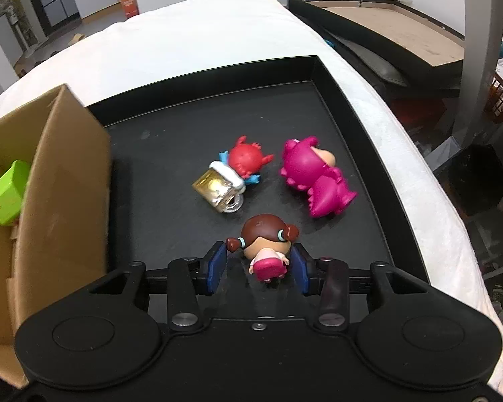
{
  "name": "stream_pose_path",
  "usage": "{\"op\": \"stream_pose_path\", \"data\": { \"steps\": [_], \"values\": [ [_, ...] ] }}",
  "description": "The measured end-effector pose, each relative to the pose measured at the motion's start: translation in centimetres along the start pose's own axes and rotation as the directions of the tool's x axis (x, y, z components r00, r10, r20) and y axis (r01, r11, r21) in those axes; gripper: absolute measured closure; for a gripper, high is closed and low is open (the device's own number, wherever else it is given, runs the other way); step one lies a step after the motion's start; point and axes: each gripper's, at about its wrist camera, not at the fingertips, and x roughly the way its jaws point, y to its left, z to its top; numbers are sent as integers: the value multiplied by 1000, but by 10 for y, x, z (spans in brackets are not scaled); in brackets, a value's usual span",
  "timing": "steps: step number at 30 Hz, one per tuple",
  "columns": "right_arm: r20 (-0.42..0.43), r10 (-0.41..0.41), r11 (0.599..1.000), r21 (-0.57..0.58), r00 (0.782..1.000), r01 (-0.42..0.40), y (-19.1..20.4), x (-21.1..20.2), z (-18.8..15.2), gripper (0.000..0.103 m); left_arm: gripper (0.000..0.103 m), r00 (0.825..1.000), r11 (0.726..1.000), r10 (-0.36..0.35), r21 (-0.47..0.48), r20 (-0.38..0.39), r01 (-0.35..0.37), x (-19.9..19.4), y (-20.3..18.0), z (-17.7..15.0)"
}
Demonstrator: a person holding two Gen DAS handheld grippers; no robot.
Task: Organize rigid objects
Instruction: 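Move the right gripper to the brown-haired doll figurine and grasp it, then lift the doll with the right gripper and lower it into the box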
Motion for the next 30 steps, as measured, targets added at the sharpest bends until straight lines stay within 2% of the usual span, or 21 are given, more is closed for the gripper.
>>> {"op": "stream_pose_path", "data": {
  "steps": [5,6,7,8,9,14,19,21,23,27,30],
  "values": [
    [21,15,1000,-3,1000,-15,5,-15,-3,64,79,1000,1000,0,-1,-1,0,0,0,0],
    [25,19,1000,-3,1000,-19,6,-18,-2,73,79,1000,1000,0,-1,-1,0,0,0,0],
    [27,25,1000,-4,999,-25,8,-21,-2,73,79,1000,1000,1,0,0,-1,0,0,0],
    [28,34,999,-4,999,-34,9,-24,-3,79,79,1000,1000,1,1,0,-1,0,0,0],
    [32,40,999,-5,999,-40,10,-27,-3,94,79,1000,1000,1,2,1,-1,0,0,0],
    [43,54,998,-21,998,-53,14,-35,-1,94,79,1000,1000,2,2,1,-2,0,0,0],
    [19,78,995,60,997,-79,0,-27,0,86,79,1000,1000,3,5,1,-3,0,0,0],
    [13,93,991,91,996,-94,-4,-26,-2,69,79,1000,1000,3,5,1,-3,0,0,0],
    [3,99,989,112,995,-99,-8,-23,-5,67,79,1000,1000,3,6,2,-3,0,0,0],
    [-7,111,984,139,994,-109,-12,-18,-10,52,79,1000,1000,0,3,1,0,0,0,0],
    [-20,111,986,125,994,-108,-8,-12,-15,50,79,1000,1000,-1,2,-1,1,0,0,0]
  ]
}}
